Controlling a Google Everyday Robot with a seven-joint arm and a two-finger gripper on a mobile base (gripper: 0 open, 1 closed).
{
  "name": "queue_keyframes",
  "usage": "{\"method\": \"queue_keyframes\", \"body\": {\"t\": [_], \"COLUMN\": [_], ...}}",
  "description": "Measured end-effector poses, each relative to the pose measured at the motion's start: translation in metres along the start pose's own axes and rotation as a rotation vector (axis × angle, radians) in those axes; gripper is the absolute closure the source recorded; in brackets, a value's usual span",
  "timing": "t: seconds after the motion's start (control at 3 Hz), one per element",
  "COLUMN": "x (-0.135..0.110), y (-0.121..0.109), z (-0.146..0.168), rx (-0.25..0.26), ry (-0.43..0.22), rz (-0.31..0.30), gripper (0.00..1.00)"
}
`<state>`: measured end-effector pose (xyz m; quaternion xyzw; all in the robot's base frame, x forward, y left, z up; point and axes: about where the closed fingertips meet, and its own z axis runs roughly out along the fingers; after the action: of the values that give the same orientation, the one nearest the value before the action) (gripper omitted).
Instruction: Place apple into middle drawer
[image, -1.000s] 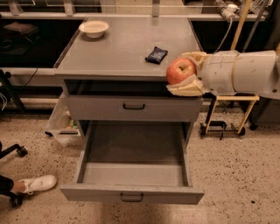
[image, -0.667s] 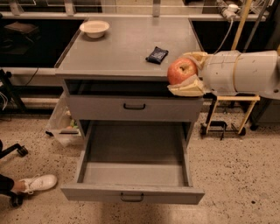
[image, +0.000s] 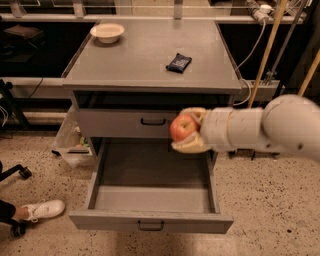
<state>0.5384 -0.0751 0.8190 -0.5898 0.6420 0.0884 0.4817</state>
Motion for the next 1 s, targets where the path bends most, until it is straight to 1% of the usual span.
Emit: {"method": "queue_keyframes", "body": {"t": [0.33, 0.67, 1.0], "x": [0.042, 0.084, 0.099], "y": [0.054, 0.113, 0.151], "z": [0.042, 0.081, 0.097], "rx": [-0.009, -0.031, -0.039], "ry": [0.065, 0.128, 0.146], "rz": [0.031, 0.082, 0.111], "gripper": [1.0, 1.0, 1.0]}}
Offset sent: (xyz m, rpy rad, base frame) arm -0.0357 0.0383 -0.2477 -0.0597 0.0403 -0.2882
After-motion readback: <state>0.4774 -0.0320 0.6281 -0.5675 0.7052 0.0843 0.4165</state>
